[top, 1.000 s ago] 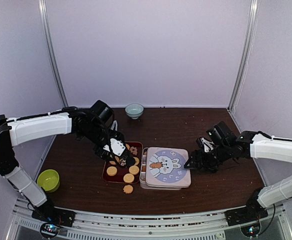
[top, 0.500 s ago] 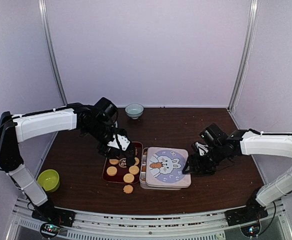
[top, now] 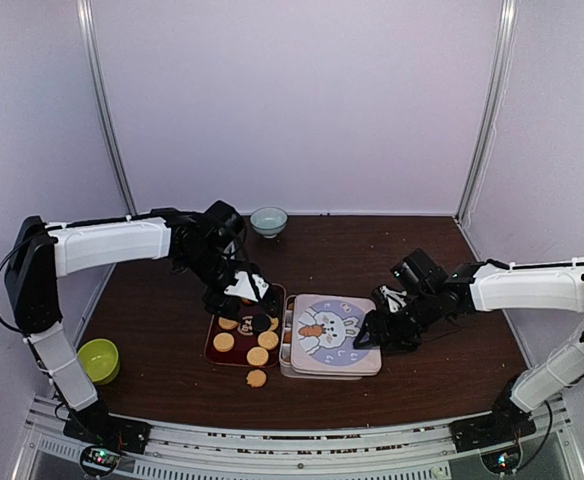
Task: Pack the cookies
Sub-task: Move the box lid to the packing box.
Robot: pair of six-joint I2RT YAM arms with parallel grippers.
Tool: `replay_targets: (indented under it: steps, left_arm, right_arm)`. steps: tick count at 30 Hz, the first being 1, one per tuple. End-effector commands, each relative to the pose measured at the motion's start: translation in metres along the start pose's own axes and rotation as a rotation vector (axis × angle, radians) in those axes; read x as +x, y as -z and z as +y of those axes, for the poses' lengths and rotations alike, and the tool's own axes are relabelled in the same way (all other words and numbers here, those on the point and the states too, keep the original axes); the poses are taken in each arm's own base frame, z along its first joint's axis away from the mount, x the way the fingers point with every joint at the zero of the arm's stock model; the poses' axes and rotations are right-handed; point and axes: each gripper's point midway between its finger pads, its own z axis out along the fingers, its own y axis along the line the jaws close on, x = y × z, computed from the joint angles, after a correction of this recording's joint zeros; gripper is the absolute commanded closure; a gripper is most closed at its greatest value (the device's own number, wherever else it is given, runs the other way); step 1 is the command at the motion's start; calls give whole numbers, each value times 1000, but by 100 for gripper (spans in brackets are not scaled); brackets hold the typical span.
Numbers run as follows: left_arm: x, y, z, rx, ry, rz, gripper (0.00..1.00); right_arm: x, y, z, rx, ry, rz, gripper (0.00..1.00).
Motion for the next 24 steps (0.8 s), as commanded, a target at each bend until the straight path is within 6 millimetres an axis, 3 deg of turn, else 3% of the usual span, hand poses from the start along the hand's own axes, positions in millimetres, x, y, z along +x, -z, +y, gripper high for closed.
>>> replay_targets:
  steps: [1,6,18,24]
  left_arm:
    - [-3,-11,8,-15,-13,-17,22]
    - [-13,-14,16,-24,-8,-40,26]
    - [-23,-33,6,-14,-17,-43,28]
    - [-23,-45,12,-55,-22,-18,31]
  right_arm:
    - [-10,5,18,-51,7,-27,28]
    - [-18,5,27,-76,2,-46,29]
    - [-24,-8,47,-62,42,-27,31]
    - [-15,-11,41,-11,60,-12,31]
